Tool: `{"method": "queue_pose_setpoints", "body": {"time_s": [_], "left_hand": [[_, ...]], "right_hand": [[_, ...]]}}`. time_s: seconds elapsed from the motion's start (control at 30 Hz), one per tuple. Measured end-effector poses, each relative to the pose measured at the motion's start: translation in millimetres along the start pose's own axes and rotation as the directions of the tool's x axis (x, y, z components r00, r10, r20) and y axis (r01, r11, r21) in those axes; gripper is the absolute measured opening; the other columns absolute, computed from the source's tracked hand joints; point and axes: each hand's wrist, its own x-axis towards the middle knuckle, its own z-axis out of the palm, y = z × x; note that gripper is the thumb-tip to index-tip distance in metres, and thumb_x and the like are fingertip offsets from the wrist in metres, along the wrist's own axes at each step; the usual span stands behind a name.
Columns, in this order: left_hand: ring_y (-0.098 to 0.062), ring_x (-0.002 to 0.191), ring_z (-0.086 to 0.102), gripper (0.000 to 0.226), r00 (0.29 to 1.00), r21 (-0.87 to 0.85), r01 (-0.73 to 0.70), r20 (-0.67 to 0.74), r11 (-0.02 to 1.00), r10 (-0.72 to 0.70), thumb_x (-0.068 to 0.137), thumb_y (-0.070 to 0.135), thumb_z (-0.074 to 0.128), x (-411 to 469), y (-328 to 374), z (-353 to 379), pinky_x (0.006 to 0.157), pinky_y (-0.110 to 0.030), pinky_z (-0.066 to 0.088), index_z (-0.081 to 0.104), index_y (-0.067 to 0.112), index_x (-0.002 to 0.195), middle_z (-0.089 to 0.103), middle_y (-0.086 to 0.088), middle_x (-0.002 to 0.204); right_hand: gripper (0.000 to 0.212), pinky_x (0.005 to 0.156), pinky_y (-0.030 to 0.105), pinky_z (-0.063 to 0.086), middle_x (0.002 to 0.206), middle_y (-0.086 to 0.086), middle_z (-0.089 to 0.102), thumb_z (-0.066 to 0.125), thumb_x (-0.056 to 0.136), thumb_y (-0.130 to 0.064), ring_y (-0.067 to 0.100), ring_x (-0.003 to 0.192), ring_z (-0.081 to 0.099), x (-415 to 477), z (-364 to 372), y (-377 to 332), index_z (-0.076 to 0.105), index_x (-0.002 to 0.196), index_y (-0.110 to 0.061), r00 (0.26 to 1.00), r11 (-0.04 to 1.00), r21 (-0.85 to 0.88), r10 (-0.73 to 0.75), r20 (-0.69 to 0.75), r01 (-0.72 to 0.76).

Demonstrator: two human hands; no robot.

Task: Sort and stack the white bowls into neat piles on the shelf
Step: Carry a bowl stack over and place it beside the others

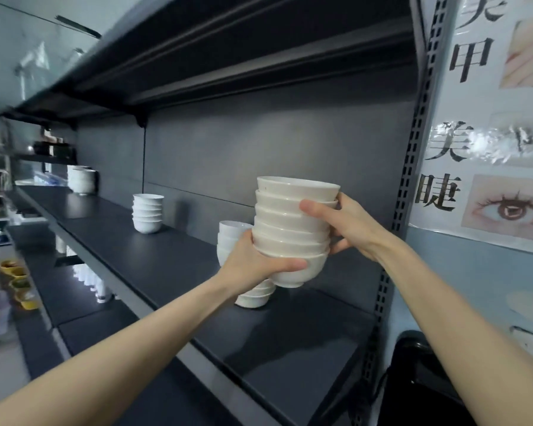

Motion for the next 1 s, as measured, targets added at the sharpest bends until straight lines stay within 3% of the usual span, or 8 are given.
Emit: {"method": "queue_pose_setpoints", "body": {"time_s": [0.17, 0.3, 0.43, 0.63, 0.7, 0.83, 0.9, 1.0], "left_hand": [[-0.002, 0.091, 0.069, 0.054, 0.998, 0.05, 0.011, -0.068, 0.999, -0.008, 0.062, 0.017, 0.089, -16, 3, -69, 0.068, -0.018, 0.052, 0.065, 0.025, 0.109, 0.074, 0.009, 0.1], [-0.006, 0.095, 0.069, 0.052, 0.995, 0.087, 0.014, -0.096, 0.996, -0.006, 0.063, 0.013, 0.088, -33, -3, -134, 0.079, -0.025, 0.056, 0.067, 0.022, 0.11, 0.074, 0.008, 0.102], [0.003, 0.086, 0.068, 0.046, 0.992, 0.107, 0.028, -0.128, 0.994, -0.014, 0.064, 0.007, 0.086, -51, -14, -210, 0.067, -0.01, 0.05, 0.065, 0.027, 0.1, 0.074, 0.017, 0.092], [-0.007, 0.084, 0.071, 0.063, 0.983, 0.159, 0.089, -0.173, 0.983, -0.061, 0.045, 0.033, 0.089, -68, -40, -323, 0.067, -0.018, 0.053, 0.067, 0.024, 0.103, 0.075, 0.008, 0.093], [-0.008, 0.083, 0.071, 0.06, 0.98, 0.16, 0.092, -0.187, 0.983, -0.061, 0.045, 0.031, 0.087, -68, -48, -354, 0.067, -0.019, 0.054, 0.068, 0.023, 0.101, 0.076, 0.006, 0.093], [-0.016, 0.096, 0.07, 0.061, 0.977, 0.139, 0.102, -0.201, 0.985, -0.073, 0.049, 0.029, 0.087, -55, -64, -410, 0.08, -0.032, 0.057, 0.068, 0.022, 0.107, 0.075, 0.001, 0.1], [-0.016, 0.095, 0.07, 0.06, 0.974, 0.134, 0.109, -0.214, 0.985, -0.079, 0.049, 0.03, 0.087, -44, -75, -436, 0.077, -0.031, 0.056, 0.068, 0.023, 0.105, 0.075, 0.001, 0.1], [-0.011, 0.089, 0.07, 0.056, 0.965, 0.13, 0.124, -0.246, 0.984, -0.089, 0.046, 0.033, 0.086, -28, -94, -475, 0.071, -0.026, 0.054, 0.068, 0.027, 0.099, 0.075, 0.005, 0.095]], "right_hand": [[0.024, 0.054, 0.032, 0.057, 0.099, -0.016, 0.066, 0.068, 0.082, -0.041, 0.008, 0.087, 0.066, 20, 61, -27, 0.054, 0.1, -0.037, 0.997, 0.998, 0.045, -0.049, 0.065, 0.046], [0.032, 0.071, 0.05, 0.059, 0.105, -0.009, 0.067, 0.071, 0.079, -0.045, 0.021, 0.094, 0.067, 42, 126, -43, 0.053, 0.104, -0.035, 0.994, 0.997, 0.06, -0.045, 0.096, 0.039], [0.029, 0.061, 0.039, 0.057, 0.101, -0.014, 0.065, 0.07, 0.08, -0.042, 0.014, 0.09, 0.067, 62, 202, -60, 0.053, 0.102, -0.036, 0.99, 0.992, 0.117, -0.054, 0.133, 0.038], [0.055, 0.064, 0.04, 0.057, 0.111, -0.012, 0.066, 0.073, 0.077, -0.044, 0.013, 0.1, 0.064, 94, 315, -77, 0.05, 0.124, -0.027, 0.983, 0.98, 0.2, -0.046, 0.179, 0.009], [0.053, 0.063, 0.039, 0.057, 0.109, -0.014, 0.065, 0.073, 0.077, -0.043, 0.011, 0.098, 0.064, 107, 344, -84, 0.051, 0.123, -0.028, 0.979, 0.98, 0.197, -0.059, 0.195, 0.019], [0.038, 0.072, 0.046, 0.058, 0.104, -0.017, 0.064, 0.072, 0.079, -0.042, 0.008, 0.096, 0.063, 144, 391, -96, 0.052, 0.111, -0.035, 0.973, 0.985, 0.169, -0.07, 0.221, 0.033], [0.032, 0.073, 0.045, 0.059, 0.102, -0.018, 0.064, 0.071, 0.08, -0.043, 0.007, 0.095, 0.062, 166, 412, -99, 0.052, 0.105, -0.037, 0.969, 0.989, 0.144, -0.08, 0.233, 0.047], [0.02, 0.06, 0.035, 0.056, 0.093, -0.02, 0.065, 0.07, 0.081, -0.041, 0.003, 0.083, 0.063, 202, 447, -100, 0.054, 0.094, -0.039, 0.96, 0.987, 0.139, -0.119, 0.254, 0.085]]}}
